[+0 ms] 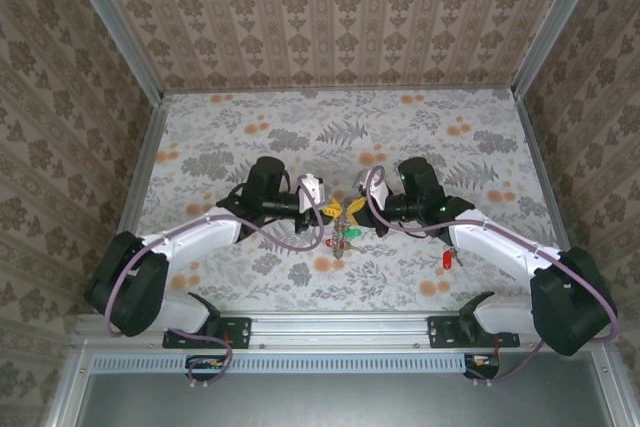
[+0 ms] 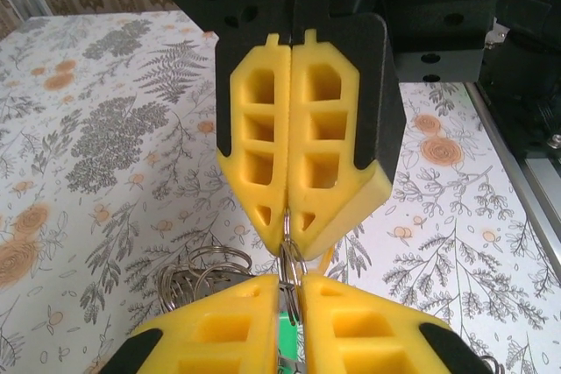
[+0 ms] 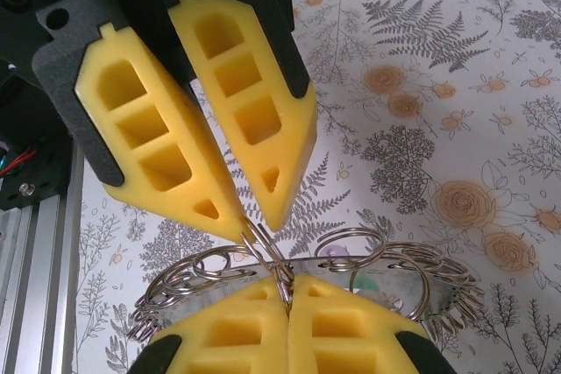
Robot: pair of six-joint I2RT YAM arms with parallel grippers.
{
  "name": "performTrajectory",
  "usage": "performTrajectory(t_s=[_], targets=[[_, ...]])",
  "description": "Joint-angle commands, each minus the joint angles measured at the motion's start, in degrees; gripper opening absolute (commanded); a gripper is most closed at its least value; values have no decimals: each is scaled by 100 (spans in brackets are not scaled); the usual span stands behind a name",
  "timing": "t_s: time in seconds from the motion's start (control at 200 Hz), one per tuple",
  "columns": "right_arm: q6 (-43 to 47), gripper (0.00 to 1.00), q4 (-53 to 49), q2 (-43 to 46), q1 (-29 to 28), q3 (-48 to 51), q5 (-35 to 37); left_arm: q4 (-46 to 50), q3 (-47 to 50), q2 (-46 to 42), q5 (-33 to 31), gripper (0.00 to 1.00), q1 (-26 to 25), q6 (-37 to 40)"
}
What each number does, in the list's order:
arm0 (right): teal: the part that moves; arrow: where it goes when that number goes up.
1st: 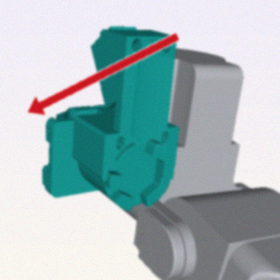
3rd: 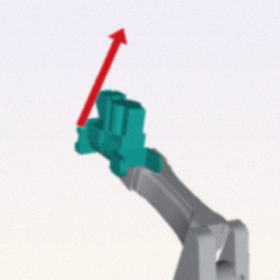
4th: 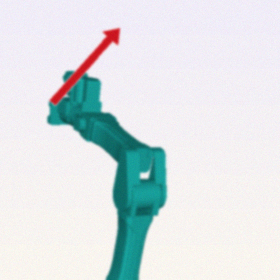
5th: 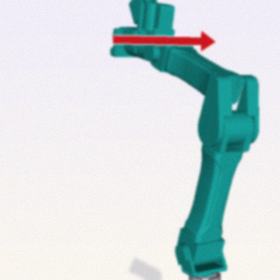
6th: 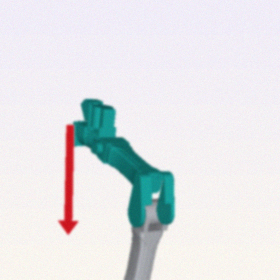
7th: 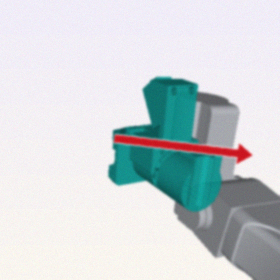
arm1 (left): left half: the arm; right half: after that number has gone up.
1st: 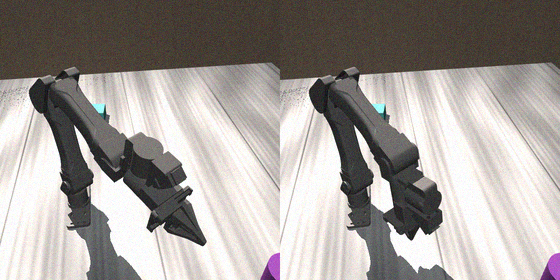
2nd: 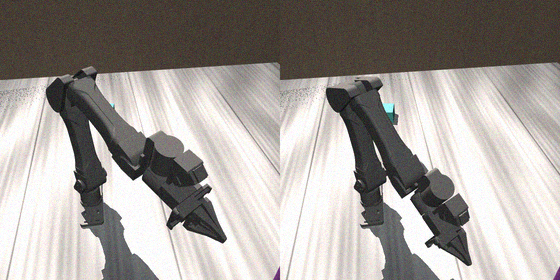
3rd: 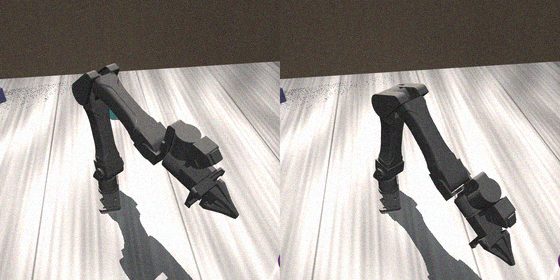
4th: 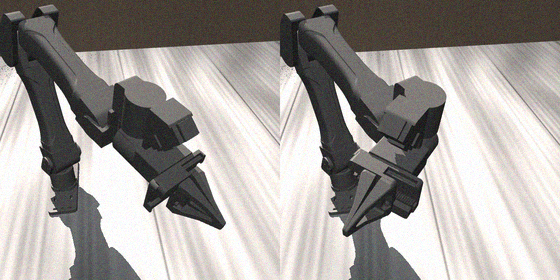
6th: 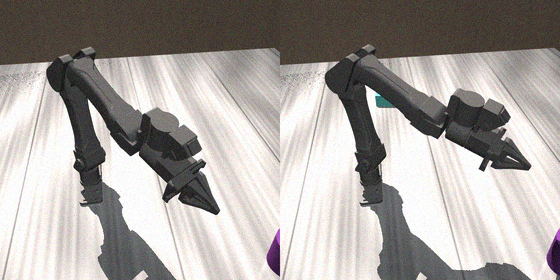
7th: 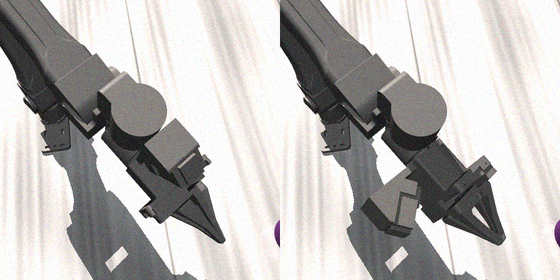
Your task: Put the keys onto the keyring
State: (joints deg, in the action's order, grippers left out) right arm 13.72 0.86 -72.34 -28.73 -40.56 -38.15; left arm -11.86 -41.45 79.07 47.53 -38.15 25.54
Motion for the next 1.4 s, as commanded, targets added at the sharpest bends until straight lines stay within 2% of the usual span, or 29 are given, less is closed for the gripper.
performTrajectory(t_s=[0.0,0.045,0.26,0.75,1.08,1.165,1.315,1.395], targets=[[116,0,-125,107,8,-224,-37,311,-169,65,50,15,36,237],[131,0,-146,113,7,-233,-36,360,-177,74,31,18,36,243],[175,0,-289,88,-1,-332,-69,548,-309,116,0,20,10,359],[200,0,-401,-4,-45,-462,-70,1034,-641,300,-300,20,-110,660],[199,0,-437,-26,-72,-488,-70,665,-644,310,-483,21,-156,432],[193,0,-447,-26,-72,-488,-61,602,-627,302,-493,17,-155,397],[233,0,-505,-23,-72,-481,-2,553,-573,254,-514,0,-153,398],[270,0,-541,-17,-71,-464,60,513,-522,217,-523,0,-158,386]])
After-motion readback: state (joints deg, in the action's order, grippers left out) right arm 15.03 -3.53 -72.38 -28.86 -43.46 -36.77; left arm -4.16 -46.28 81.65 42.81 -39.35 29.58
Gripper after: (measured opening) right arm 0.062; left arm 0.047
